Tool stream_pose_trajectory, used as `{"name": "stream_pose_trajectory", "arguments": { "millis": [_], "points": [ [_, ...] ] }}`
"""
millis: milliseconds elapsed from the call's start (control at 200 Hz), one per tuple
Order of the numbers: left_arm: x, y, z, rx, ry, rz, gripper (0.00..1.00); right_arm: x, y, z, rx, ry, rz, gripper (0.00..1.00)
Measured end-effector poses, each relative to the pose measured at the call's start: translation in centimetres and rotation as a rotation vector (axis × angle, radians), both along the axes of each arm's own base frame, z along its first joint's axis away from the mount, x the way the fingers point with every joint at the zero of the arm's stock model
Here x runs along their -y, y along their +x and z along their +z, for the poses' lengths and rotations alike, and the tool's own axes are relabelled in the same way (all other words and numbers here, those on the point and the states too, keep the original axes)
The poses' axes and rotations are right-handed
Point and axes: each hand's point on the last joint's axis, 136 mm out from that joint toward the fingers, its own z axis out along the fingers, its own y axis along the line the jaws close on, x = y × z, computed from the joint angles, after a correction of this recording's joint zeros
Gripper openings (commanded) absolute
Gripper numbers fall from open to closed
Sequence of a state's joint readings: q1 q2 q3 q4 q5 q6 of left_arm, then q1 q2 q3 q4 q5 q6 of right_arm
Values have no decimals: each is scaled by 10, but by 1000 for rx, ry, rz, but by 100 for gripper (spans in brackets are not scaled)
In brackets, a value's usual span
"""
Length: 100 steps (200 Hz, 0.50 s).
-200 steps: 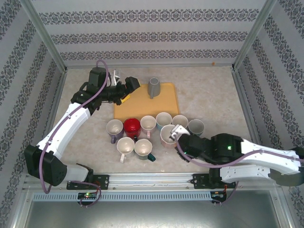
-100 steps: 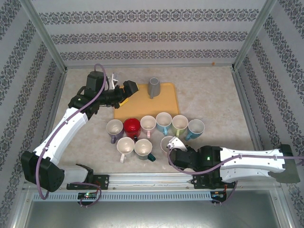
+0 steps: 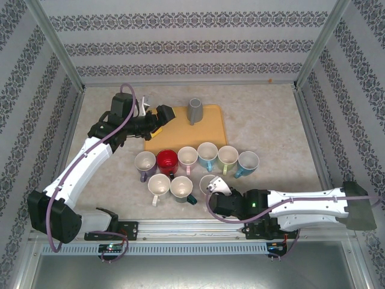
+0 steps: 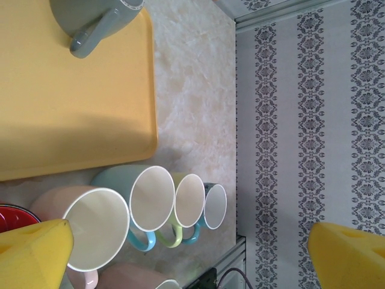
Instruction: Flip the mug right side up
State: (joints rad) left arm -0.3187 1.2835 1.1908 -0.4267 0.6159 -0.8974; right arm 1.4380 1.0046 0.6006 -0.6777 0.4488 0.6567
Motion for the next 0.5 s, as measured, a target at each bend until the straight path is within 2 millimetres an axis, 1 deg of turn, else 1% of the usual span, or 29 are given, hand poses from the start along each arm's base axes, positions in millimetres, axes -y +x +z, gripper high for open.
{"name": "stream_pose_trajectory", "arguments": {
  "millis": [205,370,500],
  "points": [
    [0,0,-1,-2,0,1,100,-12,2,-2,4,28,0,4],
    [0,0,-1,-2,1,0,100,-17,3,-2,8,39,-1,17],
    [-1,0,-1,-1,3,4,100,-18,3,-2,11,40,1,32]
  ]
}}
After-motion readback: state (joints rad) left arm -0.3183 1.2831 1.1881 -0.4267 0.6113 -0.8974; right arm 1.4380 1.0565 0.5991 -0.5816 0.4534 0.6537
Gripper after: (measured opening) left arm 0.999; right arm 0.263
